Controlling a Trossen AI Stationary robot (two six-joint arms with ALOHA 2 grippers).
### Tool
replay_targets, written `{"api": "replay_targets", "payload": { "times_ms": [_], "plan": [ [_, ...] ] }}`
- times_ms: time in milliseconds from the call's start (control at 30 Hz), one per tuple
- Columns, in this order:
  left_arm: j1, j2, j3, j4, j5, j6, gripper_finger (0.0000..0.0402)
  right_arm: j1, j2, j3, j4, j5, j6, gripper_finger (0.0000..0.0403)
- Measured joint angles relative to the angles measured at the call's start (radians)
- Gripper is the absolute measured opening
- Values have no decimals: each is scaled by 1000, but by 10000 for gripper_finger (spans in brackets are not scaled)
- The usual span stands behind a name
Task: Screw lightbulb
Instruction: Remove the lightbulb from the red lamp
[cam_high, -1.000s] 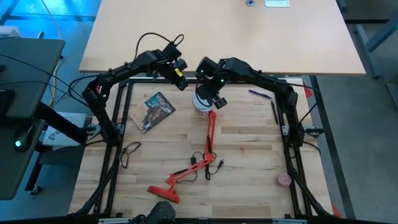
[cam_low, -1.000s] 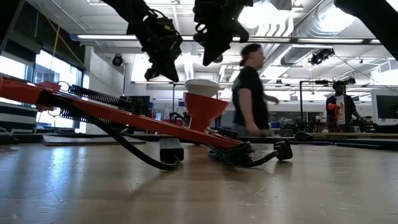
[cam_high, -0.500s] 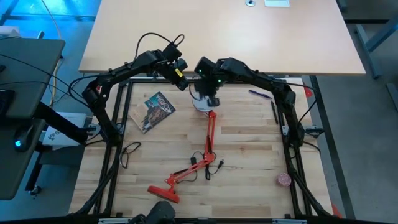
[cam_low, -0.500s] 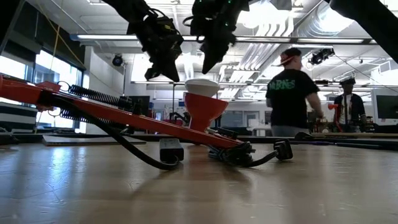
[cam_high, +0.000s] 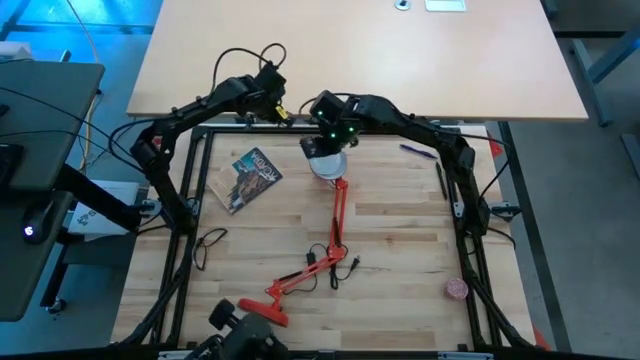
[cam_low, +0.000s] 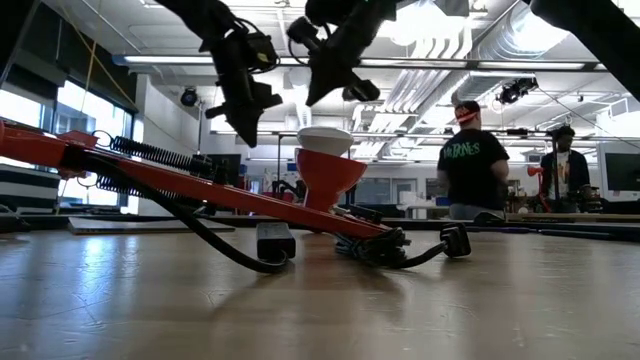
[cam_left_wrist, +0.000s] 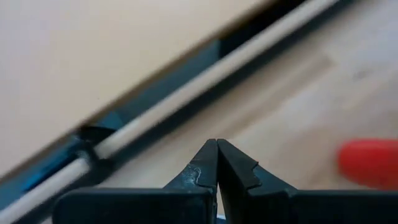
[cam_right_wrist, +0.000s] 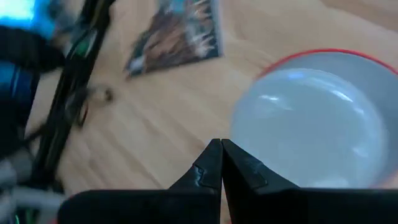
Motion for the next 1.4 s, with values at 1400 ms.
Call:
{"api": "replay_targets", "payload": {
  "times_ms": [1400],
  "plan": [
    [169, -7, -78, 331, 341, 58, 0, 26, 2, -1, -136, 260, 1078, 0]
  ]
}}
